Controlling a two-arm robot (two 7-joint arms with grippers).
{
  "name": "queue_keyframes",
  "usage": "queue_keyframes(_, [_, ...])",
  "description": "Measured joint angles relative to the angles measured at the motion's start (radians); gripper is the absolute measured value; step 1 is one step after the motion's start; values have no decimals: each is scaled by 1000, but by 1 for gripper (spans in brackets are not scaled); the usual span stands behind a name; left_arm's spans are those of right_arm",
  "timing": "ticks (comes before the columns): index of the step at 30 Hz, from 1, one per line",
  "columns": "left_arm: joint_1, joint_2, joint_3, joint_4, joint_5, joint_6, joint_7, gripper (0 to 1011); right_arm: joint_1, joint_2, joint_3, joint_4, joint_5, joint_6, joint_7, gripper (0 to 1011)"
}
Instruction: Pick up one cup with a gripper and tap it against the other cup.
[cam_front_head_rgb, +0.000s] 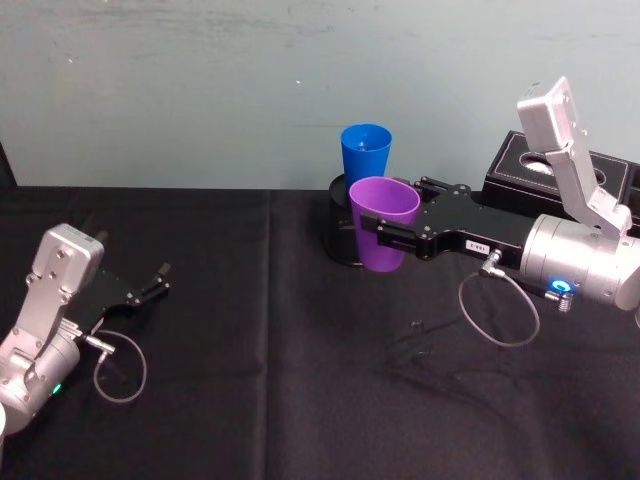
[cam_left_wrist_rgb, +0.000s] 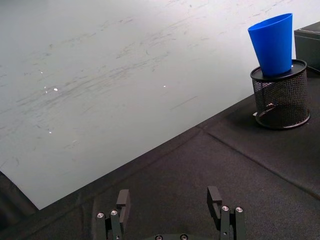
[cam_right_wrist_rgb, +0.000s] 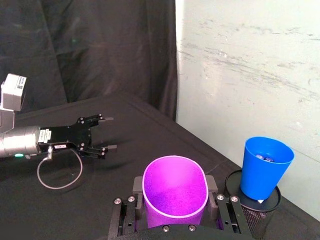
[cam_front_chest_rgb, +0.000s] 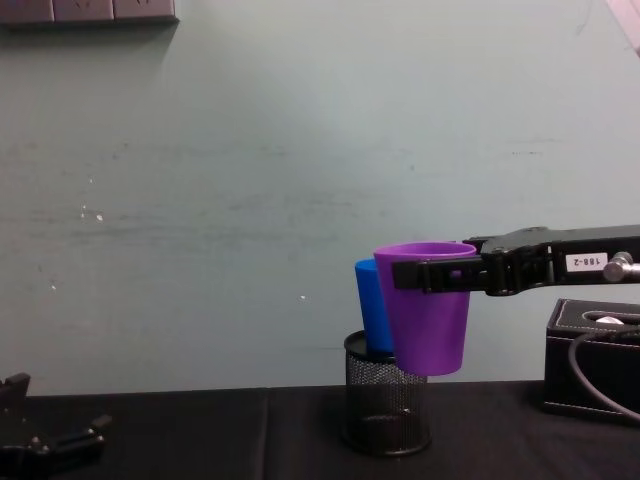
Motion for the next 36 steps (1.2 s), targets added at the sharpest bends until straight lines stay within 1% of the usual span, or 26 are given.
queue_keyframes(36, [0,0,0,0,0,0,0,1011,0,0,0,0,0,0,0,718])
